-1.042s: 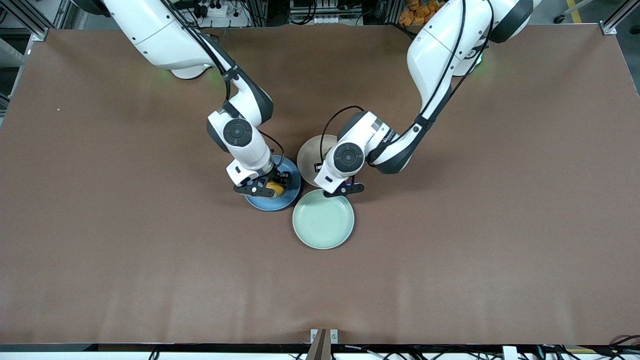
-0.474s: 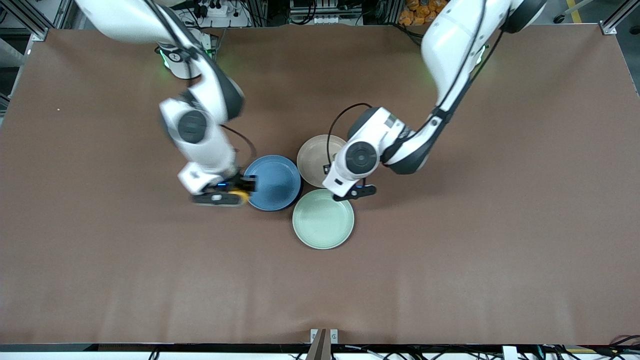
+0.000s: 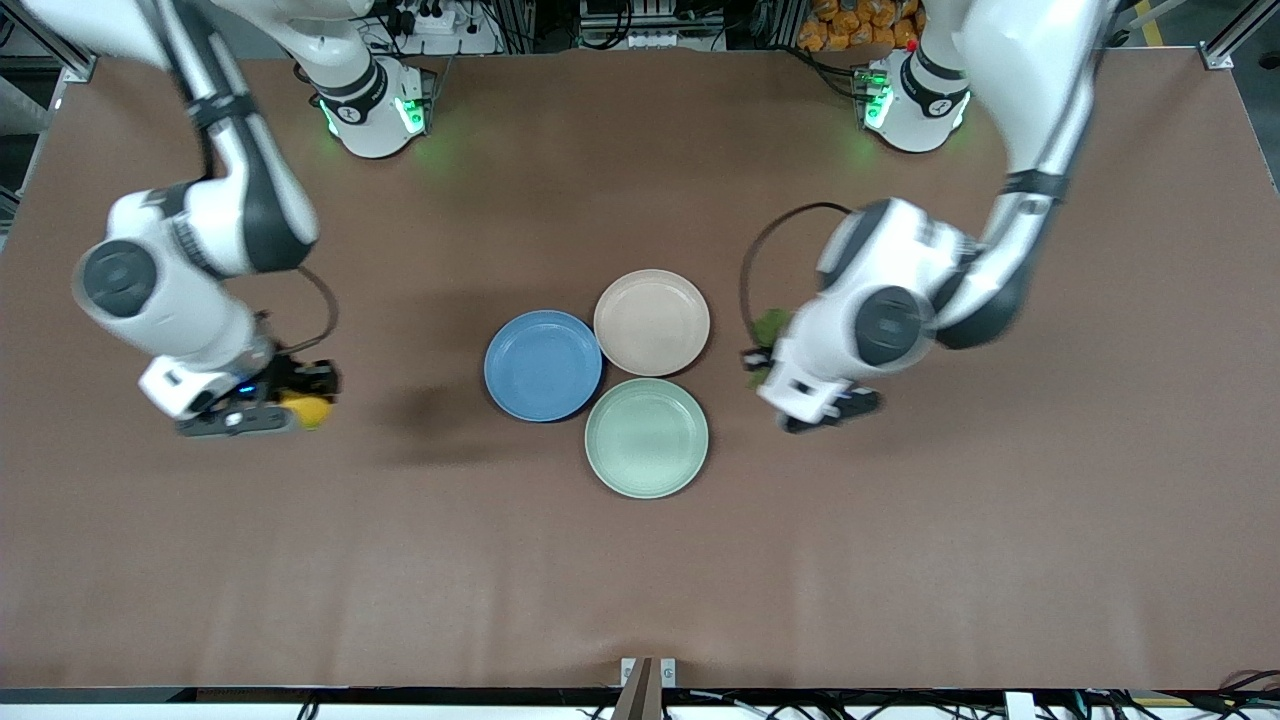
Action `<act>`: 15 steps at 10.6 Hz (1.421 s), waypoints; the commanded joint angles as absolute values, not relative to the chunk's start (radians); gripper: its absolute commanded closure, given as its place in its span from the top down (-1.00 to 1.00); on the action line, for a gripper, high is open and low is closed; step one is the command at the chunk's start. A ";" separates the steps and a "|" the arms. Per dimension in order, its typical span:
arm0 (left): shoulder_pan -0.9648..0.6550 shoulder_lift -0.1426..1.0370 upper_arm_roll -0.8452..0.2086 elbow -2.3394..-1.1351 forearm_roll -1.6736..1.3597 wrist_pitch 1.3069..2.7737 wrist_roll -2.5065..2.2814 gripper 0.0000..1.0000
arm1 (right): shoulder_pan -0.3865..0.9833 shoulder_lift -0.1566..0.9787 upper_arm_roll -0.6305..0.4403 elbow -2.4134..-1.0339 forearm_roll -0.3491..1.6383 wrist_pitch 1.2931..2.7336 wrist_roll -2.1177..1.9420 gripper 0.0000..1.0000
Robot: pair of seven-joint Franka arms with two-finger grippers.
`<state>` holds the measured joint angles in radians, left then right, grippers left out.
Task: Pick lemon and lettuce from blue and beige plates
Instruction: 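Carry the lemon off the blue plate while the left gripper carries lettuce, then open the right gripper to drop the lemon while the left releases lettuce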
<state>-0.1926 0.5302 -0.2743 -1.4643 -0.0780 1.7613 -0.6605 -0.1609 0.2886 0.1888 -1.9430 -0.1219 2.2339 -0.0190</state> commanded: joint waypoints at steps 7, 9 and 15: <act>0.150 0.672 -0.279 -1.493 -0.051 1.776 -0.190 -1.00 | -0.218 0.566 0.178 -1.996 -0.106 2.617 -0.084 -0.92; 0.161 0.699 -0.272 -1.497 -0.034 1.779 -0.178 -1.00 | -0.207 0.526 0.173 -1.997 -0.104 2.593 -0.075 0.99; 0.149 0.680 -0.278 -1.490 0.038 1.775 -0.183 1.00 | -0.210 0.238 0.158 -1.985 -0.104 2.252 -0.083 1.00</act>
